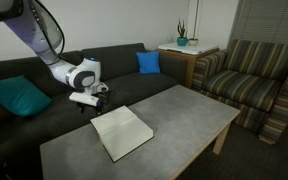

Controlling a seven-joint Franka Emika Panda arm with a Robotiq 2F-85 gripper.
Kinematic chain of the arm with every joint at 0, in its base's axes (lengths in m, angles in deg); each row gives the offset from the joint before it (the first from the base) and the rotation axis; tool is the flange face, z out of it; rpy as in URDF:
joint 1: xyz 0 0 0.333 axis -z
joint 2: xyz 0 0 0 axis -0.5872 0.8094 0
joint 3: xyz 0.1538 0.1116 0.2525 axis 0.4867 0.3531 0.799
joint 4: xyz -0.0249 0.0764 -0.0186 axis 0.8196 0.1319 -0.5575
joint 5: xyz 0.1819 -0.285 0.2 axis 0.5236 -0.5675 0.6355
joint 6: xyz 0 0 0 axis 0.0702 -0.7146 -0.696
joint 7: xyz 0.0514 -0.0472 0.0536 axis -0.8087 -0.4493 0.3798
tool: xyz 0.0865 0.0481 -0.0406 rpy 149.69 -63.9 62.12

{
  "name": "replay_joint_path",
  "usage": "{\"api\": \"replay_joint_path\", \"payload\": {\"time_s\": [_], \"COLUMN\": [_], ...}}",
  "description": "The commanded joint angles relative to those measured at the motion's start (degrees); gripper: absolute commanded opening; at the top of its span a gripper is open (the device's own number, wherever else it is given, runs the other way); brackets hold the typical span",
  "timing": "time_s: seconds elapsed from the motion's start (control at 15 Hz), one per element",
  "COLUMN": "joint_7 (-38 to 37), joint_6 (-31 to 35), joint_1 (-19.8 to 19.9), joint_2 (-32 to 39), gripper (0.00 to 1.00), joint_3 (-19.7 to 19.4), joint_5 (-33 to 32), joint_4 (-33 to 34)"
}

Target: Close the book

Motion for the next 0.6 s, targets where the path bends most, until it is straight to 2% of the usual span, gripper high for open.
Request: {"api": "replay_joint_path", "payload": {"time_s": [0.0,0.13,0.2,0.27,0.4,0.53], "joint_7": [-5.0,-8.2,-12.5,-15.2,-20.8,-25.6], "joint_6": [11.9,16.3,18.3,20.7,23.9,24.4], "joint_1": [-1.1,-0.8,0.8,0.6,0.8,1.2], "joint_2": [-1.0,0.5,1.6,0.2,0.7,0.9], "gripper": [1.00,1.00,1.00,1.00,1.00,1.00], "joint_3": [-1.1,-0.1,1.8,1.4,1.7,2.5], "joint_5": [1.8,3.9,0.6,1.2,2.1,3.1], "joint_4": [-2.4,-0.8,0.3,-2.3,-2.7,-3.1]}}
